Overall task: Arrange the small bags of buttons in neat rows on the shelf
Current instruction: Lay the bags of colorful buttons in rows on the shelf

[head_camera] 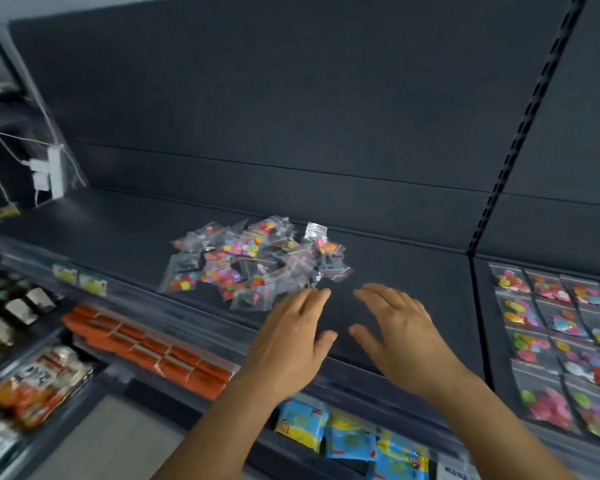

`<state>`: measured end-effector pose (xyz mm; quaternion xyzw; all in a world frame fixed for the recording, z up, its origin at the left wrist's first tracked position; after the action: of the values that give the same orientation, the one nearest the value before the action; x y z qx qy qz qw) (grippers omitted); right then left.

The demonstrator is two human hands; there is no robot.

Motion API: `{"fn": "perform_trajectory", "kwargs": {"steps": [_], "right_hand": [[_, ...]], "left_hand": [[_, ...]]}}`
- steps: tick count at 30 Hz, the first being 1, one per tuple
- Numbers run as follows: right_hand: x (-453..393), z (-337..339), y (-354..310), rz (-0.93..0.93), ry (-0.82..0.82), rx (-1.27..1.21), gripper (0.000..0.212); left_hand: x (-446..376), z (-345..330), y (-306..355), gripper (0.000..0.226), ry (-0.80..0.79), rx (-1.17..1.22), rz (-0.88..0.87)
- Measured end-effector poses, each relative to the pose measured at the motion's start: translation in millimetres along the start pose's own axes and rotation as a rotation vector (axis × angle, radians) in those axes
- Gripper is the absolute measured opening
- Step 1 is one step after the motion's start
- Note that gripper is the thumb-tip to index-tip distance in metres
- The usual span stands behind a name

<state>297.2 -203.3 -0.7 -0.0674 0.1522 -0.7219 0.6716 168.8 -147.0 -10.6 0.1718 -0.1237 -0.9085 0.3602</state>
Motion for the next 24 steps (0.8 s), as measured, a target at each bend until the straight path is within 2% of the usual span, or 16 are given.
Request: {"fn": "perform_trajectory", "kwargs": {"steps": [11,19,24], "right_hand": [[-109.9,-46.8,-97.3,-0.026,0.020,-0.092,0.049],[-181.3,-76.9,-113.9,-0.058,-0.057,-0.119,0.054],[-223.7,-93.1,-109.0,-0.158,-0.097,-0.097,0.053]], "left_hand": [[-28.6,46.8,-153.7,0.061,-0.010,0.015,0.060],[-74.8,46.4,-222.1,0.058,-0.051,0.057,0.199],[-97.9,37.5,-246.7,0.055,-0.038,0.053,0.287]]}}
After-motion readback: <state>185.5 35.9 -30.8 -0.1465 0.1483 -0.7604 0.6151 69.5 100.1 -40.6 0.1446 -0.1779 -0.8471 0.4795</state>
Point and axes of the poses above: each hand's wrist, its own x-axis away from the middle knuckle, its own z-axis out of the back of the hand, y = z × x, the point moved 7 cm from there along -x, towards the middle knuckle, and after that the axes turned 4 degrees about -y, right-handed, at the moved point
